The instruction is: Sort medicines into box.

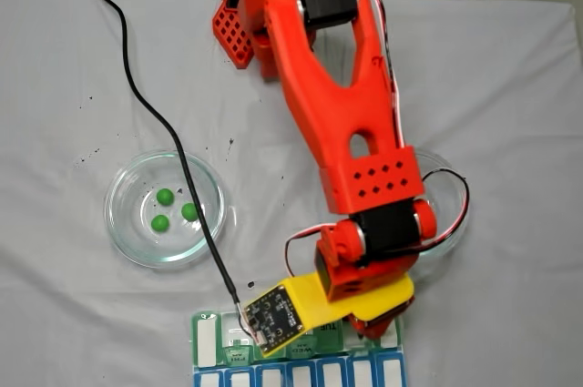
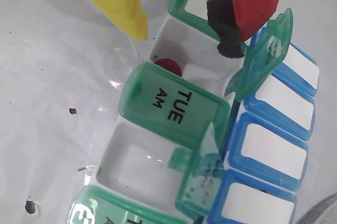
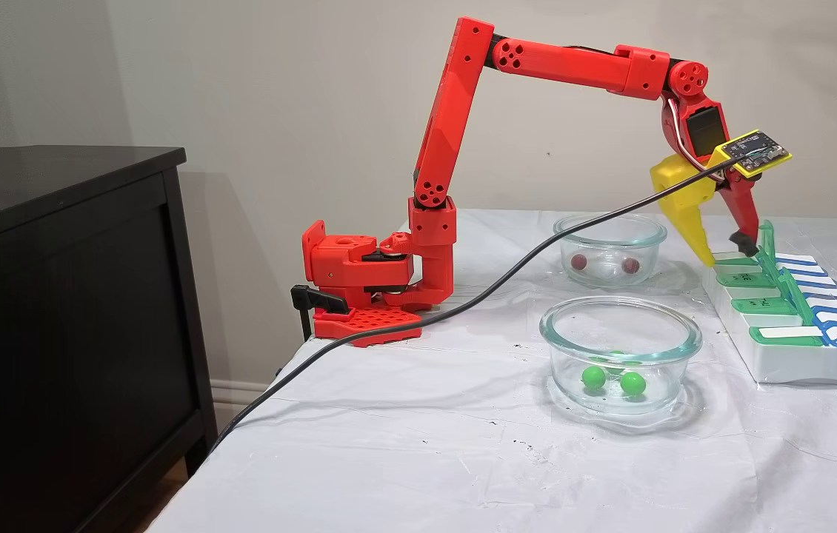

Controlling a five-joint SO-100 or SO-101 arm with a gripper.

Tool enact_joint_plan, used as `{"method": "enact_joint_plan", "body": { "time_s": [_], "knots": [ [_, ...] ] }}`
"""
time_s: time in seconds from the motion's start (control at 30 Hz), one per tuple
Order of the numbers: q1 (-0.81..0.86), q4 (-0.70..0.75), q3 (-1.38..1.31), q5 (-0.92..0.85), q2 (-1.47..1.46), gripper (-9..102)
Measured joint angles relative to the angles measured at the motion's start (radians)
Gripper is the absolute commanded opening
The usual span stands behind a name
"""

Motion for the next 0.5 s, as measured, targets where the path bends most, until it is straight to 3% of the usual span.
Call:
{"method": "enact_joint_plan", "body": {
  "time_s": [0.1,0.23,0.5],
  "knots": [
    [-0.014,0.117,-0.066,-0.038,0.000,0],
    [-0.026,0.388,-0.241,-0.098,-0.023,0],
    [-0.083,0.566,-0.302,-0.149,-0.015,0]
  ]
}}
